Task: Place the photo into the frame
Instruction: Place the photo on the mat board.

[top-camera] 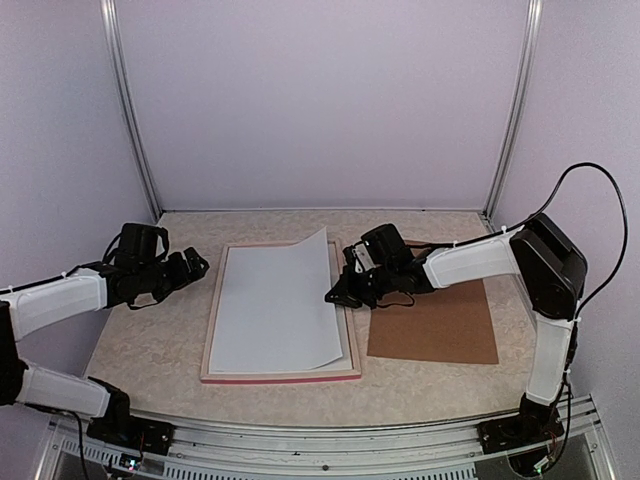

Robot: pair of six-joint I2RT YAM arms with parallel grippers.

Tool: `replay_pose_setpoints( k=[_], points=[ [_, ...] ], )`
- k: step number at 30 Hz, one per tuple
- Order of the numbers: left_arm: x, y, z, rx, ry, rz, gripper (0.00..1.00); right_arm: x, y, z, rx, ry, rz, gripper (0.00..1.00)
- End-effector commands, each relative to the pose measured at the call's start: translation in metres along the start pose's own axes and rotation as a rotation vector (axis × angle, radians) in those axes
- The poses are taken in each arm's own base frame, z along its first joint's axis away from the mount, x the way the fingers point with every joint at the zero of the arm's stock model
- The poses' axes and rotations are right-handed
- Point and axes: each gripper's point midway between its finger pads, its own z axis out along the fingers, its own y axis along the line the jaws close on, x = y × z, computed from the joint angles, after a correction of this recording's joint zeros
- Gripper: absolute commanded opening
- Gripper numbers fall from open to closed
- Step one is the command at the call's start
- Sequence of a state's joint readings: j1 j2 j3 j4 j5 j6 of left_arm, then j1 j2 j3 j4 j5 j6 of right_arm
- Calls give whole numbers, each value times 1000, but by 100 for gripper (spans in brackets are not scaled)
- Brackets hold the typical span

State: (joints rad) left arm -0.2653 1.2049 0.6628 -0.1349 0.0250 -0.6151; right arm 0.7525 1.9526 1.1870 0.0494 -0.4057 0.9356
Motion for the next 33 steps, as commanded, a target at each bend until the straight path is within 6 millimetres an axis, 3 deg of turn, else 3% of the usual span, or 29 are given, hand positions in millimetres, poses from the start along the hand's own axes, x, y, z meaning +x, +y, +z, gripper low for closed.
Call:
replay_pose_setpoints(
  k=[1,10,21,29,33],
  points=[
    [-13,-9,-2,18,-38,23,99,5,2,6,6,12,-1,0],
    [-12,-9,-1,16,-34,26,99,-1,3,0,37,-17,-25,18],
    [-6,-7,0,15,-26,34,99,-10,-11,-21,166,-85,-78,43],
    [6,-5,6,18,0,38,99,-24,-26,-41,301,-161,-154,51],
    [20,-7,14,36,44,43,99,-26,-38,-37,363,-148,-201,55]
  ],
)
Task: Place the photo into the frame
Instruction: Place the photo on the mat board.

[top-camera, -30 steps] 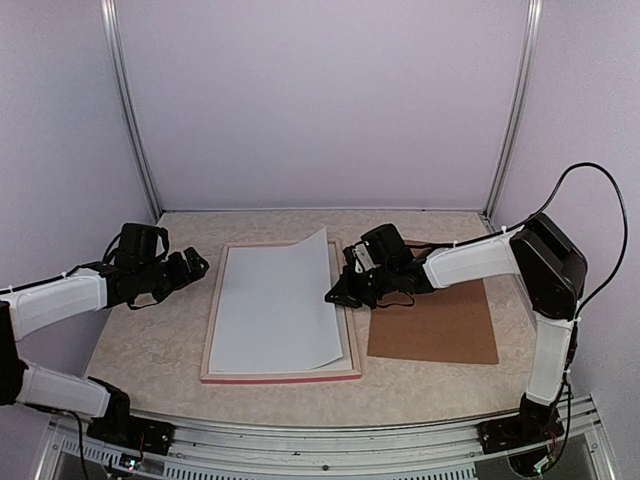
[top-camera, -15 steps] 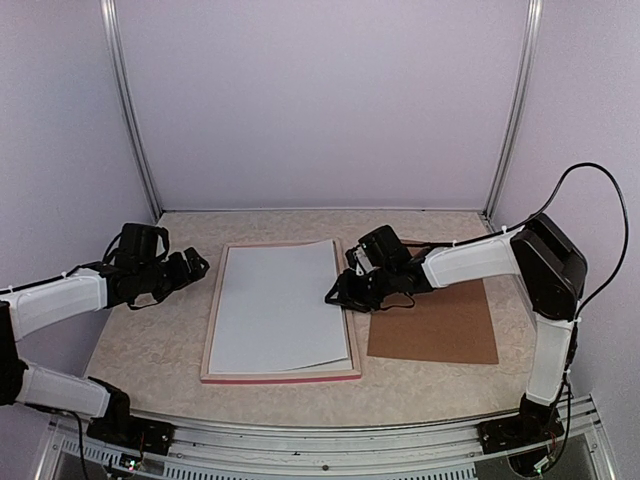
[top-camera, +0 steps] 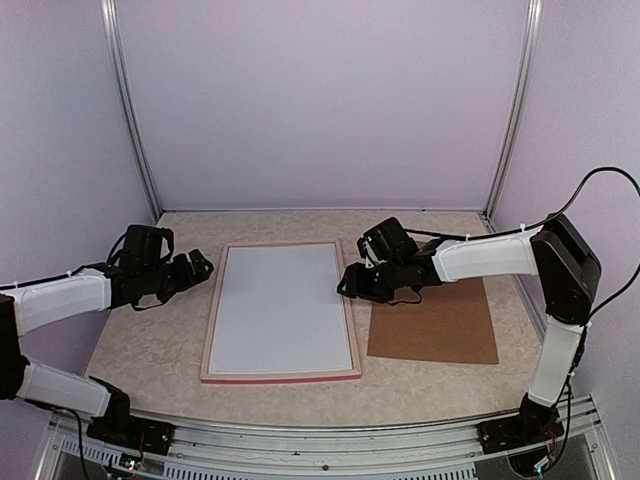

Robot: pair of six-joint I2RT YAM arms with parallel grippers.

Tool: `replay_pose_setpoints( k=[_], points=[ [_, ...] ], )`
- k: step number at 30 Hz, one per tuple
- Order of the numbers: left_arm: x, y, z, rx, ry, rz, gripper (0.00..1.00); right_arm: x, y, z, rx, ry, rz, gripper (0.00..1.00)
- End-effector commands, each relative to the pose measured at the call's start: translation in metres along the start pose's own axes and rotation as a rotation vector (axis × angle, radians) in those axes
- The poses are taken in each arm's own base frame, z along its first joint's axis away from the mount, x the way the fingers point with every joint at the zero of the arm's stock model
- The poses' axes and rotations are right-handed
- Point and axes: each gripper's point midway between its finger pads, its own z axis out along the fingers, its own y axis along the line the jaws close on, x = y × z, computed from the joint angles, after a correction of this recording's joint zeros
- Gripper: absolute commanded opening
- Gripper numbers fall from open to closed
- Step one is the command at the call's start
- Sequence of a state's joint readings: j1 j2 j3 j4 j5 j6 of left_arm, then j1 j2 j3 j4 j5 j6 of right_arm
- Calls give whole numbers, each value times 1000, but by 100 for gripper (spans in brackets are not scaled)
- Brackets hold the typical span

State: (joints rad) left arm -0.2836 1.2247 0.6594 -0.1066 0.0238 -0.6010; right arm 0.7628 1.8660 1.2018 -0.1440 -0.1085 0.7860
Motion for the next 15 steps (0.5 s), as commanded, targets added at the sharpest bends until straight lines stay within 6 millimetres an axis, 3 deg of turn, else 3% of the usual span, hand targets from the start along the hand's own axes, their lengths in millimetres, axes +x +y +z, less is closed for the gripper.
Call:
replay_pose_setpoints(
  k=[1,7,10,15],
  points=[
    [20,-3,11,27,49,21,99,-2,-13,0,90,-5,-83,57],
    [38,-16,22,26,97,65,99,-1,-35,-3,190,-8,-133,63],
    [42,-33,20,20,80,119,99,-4,-60,-18,281,-20,-147,66],
    [56,-78,15,61,85,218,99,0,-111,-48,408,-22,-126,69]
  ],
)
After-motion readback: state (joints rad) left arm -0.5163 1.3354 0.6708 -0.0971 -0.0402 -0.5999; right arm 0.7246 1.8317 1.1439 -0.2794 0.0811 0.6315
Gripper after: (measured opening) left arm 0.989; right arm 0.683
